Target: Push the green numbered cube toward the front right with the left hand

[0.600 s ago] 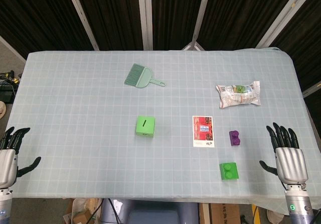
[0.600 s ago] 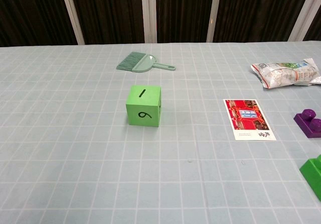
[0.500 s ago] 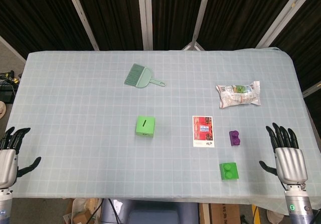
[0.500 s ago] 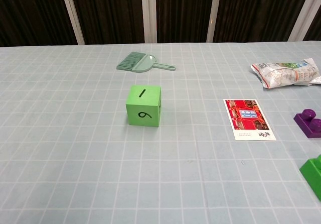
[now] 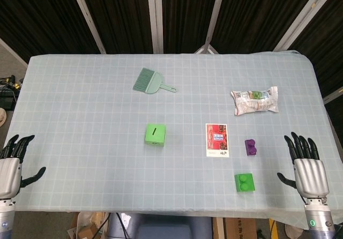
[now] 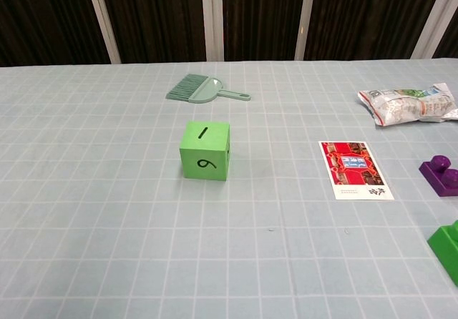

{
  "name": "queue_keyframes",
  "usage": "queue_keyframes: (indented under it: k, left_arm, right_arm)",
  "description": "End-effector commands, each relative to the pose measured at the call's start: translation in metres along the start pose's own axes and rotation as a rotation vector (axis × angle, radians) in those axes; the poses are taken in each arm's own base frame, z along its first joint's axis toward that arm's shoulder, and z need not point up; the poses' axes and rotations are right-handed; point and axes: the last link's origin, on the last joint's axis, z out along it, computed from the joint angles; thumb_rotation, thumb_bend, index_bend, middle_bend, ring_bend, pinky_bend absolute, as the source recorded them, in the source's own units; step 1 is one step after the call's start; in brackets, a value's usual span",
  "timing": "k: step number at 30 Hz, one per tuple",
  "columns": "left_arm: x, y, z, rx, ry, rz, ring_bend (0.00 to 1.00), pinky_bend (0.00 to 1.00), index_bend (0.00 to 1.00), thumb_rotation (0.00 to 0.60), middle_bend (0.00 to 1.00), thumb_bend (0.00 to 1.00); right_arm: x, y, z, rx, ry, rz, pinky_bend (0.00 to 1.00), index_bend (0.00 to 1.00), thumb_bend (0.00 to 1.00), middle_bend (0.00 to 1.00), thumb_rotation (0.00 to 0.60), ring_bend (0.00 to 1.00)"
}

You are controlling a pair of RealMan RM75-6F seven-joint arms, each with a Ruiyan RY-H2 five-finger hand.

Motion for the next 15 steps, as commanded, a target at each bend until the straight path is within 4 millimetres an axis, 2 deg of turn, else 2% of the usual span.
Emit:
queue_keyframes:
  k: [1, 4, 10, 12, 15]
  left_arm:
    - [0.002, -0.001, 0.001, -0.005, 0.003, -0.009, 0.08, 0.18, 0.14, 0.600, 0.15, 0.25]
    - [0.003, -0.003, 0.003, -0.008, -0.001, -0.012, 0.08, 0.18, 0.14, 0.600, 0.16, 0.25]
    - [0.007, -0.008, 0.018, -0.019, 0.041, -0.019, 0.11, 0.19, 0.14, 0.600, 0.18, 0.26]
    - [0.007, -0.009, 0.031, -0.025, 0.043, 0.021, 0.15, 0.22, 0.14, 0.600, 0.20, 0.26]
    - [0.010, -0.005, 0.055, -0.016, 0.035, 0.064, 0.25, 0.35, 0.13, 0.600, 0.25, 0.29]
  right_arm:
    - [0.002, 0.000, -0.001, 0.001, 0.006, 0.011, 0.00, 0.08, 0.07, 0.00, 0.600, 0.00]
    - [0.005, 0.000, -0.002, 0.000, 0.026, 0.023, 0.00, 0.08, 0.07, 0.00, 0.600, 0.00]
    - [0.003, 0.002, 0.000, -0.007, 0.009, 0.019, 0.00, 0.08, 0.07, 0.00, 0.600, 0.00]
    - [0.003, 0.003, -0.001, -0.010, 0.007, 0.019, 0.00, 0.08, 0.07, 0.00, 0.600, 0.00]
    - [0.004, 0.004, -0.001, -0.013, 0.009, 0.021, 0.00, 0.08, 0.07, 0.00, 0.600, 0.00]
